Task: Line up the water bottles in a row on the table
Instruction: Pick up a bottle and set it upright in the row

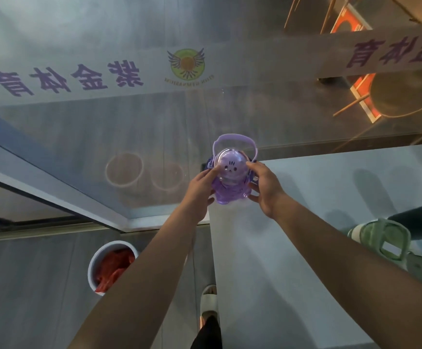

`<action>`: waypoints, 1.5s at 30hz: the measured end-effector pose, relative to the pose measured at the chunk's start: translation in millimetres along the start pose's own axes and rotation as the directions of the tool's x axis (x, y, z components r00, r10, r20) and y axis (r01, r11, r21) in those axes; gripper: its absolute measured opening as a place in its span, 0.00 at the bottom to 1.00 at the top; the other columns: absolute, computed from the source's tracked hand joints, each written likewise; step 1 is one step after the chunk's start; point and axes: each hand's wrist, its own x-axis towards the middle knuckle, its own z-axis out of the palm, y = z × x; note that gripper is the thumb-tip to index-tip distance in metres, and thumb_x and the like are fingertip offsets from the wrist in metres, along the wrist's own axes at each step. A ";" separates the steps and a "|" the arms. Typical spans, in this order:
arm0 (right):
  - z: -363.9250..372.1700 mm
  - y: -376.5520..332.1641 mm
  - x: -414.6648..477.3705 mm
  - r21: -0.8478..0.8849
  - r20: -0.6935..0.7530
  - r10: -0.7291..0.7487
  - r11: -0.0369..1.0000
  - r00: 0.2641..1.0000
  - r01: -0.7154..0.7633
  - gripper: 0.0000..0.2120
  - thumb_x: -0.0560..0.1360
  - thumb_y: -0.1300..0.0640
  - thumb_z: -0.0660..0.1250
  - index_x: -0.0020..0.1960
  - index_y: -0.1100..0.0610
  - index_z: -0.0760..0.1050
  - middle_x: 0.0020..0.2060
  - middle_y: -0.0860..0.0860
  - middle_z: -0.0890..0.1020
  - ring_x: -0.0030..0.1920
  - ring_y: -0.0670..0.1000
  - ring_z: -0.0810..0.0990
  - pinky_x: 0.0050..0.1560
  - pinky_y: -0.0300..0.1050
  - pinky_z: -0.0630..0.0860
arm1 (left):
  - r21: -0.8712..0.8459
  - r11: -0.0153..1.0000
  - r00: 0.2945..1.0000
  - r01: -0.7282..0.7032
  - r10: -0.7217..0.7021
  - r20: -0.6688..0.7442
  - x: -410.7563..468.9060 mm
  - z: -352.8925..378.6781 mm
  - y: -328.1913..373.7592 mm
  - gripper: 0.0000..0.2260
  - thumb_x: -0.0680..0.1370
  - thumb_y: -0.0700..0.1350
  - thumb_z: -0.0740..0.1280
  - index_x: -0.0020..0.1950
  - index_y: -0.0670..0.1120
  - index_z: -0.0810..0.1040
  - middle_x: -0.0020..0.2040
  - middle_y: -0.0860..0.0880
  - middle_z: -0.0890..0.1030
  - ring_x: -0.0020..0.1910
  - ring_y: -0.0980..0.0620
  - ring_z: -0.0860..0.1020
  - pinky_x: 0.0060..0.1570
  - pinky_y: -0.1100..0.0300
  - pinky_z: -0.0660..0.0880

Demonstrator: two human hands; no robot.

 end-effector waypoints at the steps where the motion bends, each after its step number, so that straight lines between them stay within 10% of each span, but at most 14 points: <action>1: 0.0 -0.9 2.2 -0.007 -0.005 0.000 1.000 1.000 0.000 0.15 0.79 0.49 0.60 0.64 0.52 0.73 0.54 0.49 0.78 0.53 0.50 0.77 0.40 0.45 0.75 | 0.001 1.000 1.000 -0.003 0.003 0.003 1.9 -0.8 1.4 0.18 0.76 0.55 0.69 0.63 0.49 0.78 0.49 0.55 0.81 0.51 0.50 0.79 0.45 0.58 0.71; 16: 3.5 3.1 4.1 -0.035 -0.038 -0.032 0.999 0.999 0.030 0.13 0.80 0.49 0.60 0.63 0.51 0.73 0.52 0.45 0.77 0.54 0.48 0.76 0.39 0.41 0.73 | 0.028 1.000 1.000 0.003 -0.004 0.027 19.5 -10.7 6.3 0.21 0.75 0.58 0.69 0.65 0.50 0.77 0.54 0.55 0.78 0.59 0.46 0.76 0.58 0.53 0.69; 23: 6.7 1.4 -10.4 -0.048 0.002 0.019 0.999 1.000 -0.019 0.05 0.79 0.48 0.61 0.49 0.47 0.73 0.47 0.43 0.76 0.48 0.44 0.74 0.42 0.43 0.69 | -0.009 1.000 0.999 0.001 -0.001 0.052 10.3 -8.7 6.4 0.16 0.76 0.56 0.69 0.60 0.51 0.78 0.55 0.53 0.80 0.56 0.52 0.77 0.49 0.57 0.71; 36: 11.8 4.7 -22.4 0.000 -0.035 0.007 1.000 0.999 -0.007 0.08 0.81 0.49 0.59 0.58 0.50 0.68 0.44 0.42 0.74 0.47 0.45 0.72 0.49 0.43 0.68 | 0.034 0.998 0.996 -0.056 0.053 0.074 4.3 -4.7 7.4 0.18 0.78 0.54 0.68 0.66 0.50 0.76 0.55 0.55 0.80 0.51 0.60 0.77 0.41 0.64 0.70; 45: -7.1 -3.8 -74.2 -0.348 -0.001 -0.254 0.907 0.967 0.238 0.12 0.79 0.49 0.62 0.60 0.51 0.73 0.53 0.46 0.79 0.50 0.41 0.77 0.45 0.34 0.76 | 0.136 0.966 0.974 -0.219 0.225 -0.027 -29.4 -9.7 -7.7 0.23 0.77 0.44 0.69 0.71 0.49 0.70 0.62 0.50 0.76 0.48 0.62 0.75 0.41 0.67 0.69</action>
